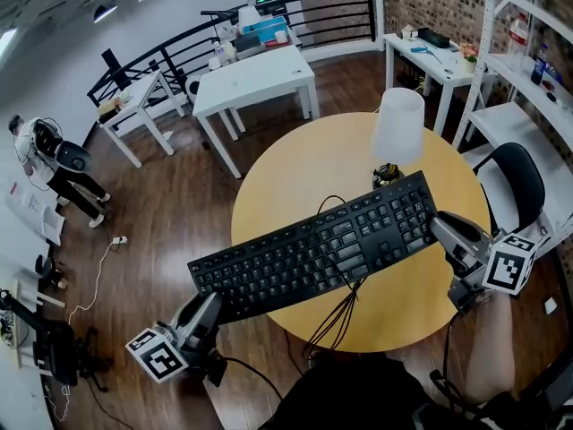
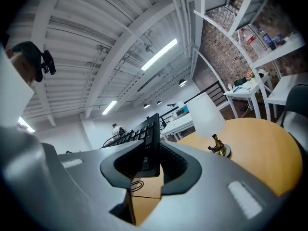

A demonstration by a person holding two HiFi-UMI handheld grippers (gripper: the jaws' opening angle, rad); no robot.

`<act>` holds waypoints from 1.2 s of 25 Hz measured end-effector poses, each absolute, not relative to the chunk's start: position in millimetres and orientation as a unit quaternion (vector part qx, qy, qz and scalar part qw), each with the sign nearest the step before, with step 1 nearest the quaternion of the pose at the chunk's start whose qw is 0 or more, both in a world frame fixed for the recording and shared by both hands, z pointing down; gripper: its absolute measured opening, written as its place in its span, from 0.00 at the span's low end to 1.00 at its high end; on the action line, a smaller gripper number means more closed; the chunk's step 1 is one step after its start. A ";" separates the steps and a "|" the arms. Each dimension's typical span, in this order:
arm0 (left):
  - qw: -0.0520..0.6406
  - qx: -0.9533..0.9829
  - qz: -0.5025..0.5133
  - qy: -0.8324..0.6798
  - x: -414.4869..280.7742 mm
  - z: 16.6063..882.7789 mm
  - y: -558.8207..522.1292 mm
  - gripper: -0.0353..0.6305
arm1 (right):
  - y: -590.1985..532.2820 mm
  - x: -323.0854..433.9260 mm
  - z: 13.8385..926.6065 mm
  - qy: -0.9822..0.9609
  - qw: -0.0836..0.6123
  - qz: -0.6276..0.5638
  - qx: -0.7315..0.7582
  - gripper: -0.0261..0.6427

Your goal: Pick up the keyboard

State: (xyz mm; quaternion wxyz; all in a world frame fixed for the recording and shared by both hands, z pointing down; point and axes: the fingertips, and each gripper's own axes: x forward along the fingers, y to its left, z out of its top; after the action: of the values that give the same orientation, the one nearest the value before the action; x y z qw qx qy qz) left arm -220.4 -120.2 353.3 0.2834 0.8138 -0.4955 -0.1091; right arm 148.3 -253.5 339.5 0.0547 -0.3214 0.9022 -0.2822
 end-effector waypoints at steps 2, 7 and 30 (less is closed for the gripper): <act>0.280 0.814 -0.110 -0.497 -219.6 350.5 -120.2 0.25 | -253.8 149.3 339.6 0.902 0.054 -0.280 -0.323 0.18; 0.274 0.816 -0.107 -0.497 -223.5 349.9 -119.3 0.25 | -251.5 145.6 342.8 0.903 0.045 -0.271 -0.330 0.17; 0.270 0.815 -0.109 -0.501 -223.0 348.7 -121.4 0.25 | -253.6 146.7 346.4 0.902 0.042 -0.276 -0.331 0.17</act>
State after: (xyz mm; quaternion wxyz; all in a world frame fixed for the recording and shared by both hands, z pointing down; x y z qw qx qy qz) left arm -223.0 -121.4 348.7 0.2696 0.8152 -0.5009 -0.1094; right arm 146.7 -253.6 346.4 0.0423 -0.3306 0.9015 -0.2760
